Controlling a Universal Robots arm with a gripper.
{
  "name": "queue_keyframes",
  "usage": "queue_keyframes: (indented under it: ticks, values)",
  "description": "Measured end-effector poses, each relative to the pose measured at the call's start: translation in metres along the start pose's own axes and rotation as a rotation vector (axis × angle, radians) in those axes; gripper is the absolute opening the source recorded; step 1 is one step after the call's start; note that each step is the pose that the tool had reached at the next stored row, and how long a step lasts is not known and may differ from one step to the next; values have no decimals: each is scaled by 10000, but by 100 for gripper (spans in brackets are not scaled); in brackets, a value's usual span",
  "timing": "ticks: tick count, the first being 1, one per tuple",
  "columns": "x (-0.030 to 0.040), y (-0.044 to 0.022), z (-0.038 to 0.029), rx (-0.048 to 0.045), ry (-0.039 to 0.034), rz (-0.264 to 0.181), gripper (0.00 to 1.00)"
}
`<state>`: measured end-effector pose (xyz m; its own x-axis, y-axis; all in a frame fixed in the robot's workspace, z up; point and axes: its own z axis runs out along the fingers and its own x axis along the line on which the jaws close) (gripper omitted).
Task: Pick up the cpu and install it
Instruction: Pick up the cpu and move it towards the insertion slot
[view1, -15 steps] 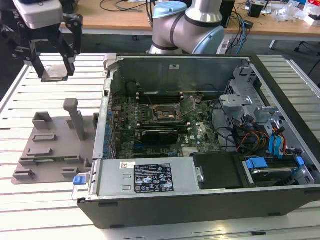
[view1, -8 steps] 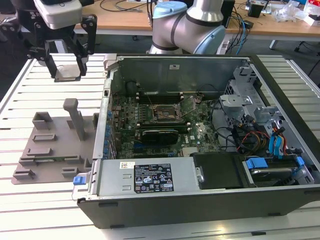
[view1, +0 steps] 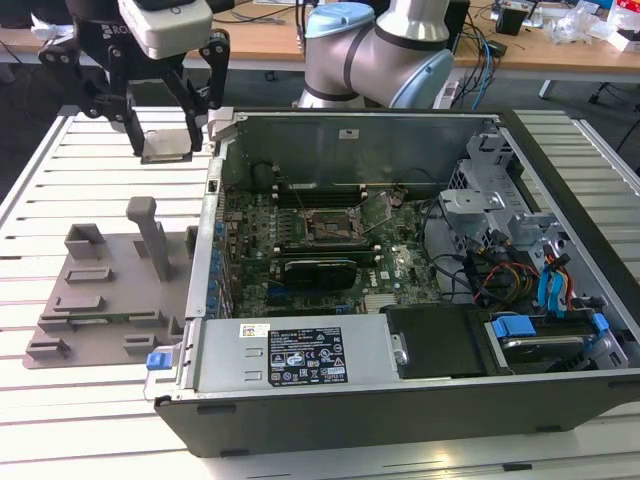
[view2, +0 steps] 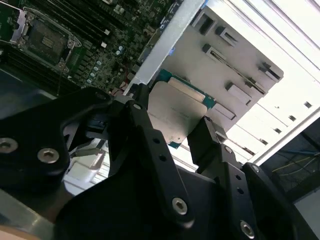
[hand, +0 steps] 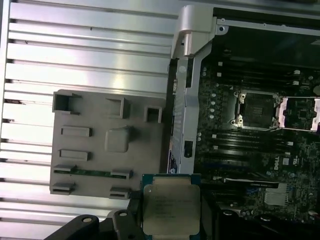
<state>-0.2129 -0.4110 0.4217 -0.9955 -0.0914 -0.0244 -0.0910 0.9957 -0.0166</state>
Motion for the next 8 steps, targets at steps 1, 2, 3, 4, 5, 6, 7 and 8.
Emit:
queue_keyframes:
  ticks: [1, 2, 3, 4, 5, 6, 7, 8]
  values:
    - [-33, -3, 0, 2, 1, 1, 55]
    - [-69, -6, 1, 3, 1, 0, 55]
    - [-97, -9, 2, 4, 1, 1, 55]
    - [-124, -11, 3, 5, 1, 1, 55]
    - [-165, -15, 4, 7, 1, 0, 55]
    - [-199, -18, 5, 8, 1, -1, 55]
    - [-226, -21, 5, 9, 2, 0, 55]
    - [-242, -22, 6, 9, 1, 0, 55]
